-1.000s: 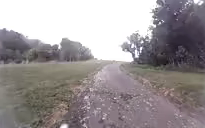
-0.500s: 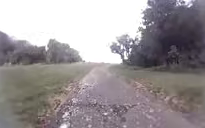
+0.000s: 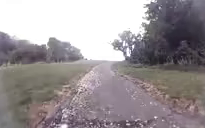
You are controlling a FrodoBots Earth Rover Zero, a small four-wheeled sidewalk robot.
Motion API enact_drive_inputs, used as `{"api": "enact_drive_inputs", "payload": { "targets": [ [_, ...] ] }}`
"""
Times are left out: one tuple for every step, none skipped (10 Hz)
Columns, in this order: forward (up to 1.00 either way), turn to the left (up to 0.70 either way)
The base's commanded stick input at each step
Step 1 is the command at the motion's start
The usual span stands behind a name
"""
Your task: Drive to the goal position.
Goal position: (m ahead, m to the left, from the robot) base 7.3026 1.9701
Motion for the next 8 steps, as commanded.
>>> {"api": "enact_drive_inputs", "payload": {
  "targets": [
    [1.00, 0.00],
    [1.00, 0.00],
    [1.00, 0.00],
    [1.00, 0.00],
    [1.00, 0.00],
    [1.00, 0.00],
    [1.00, 0.00],
    [1.00, 0.00]
  ]
}}
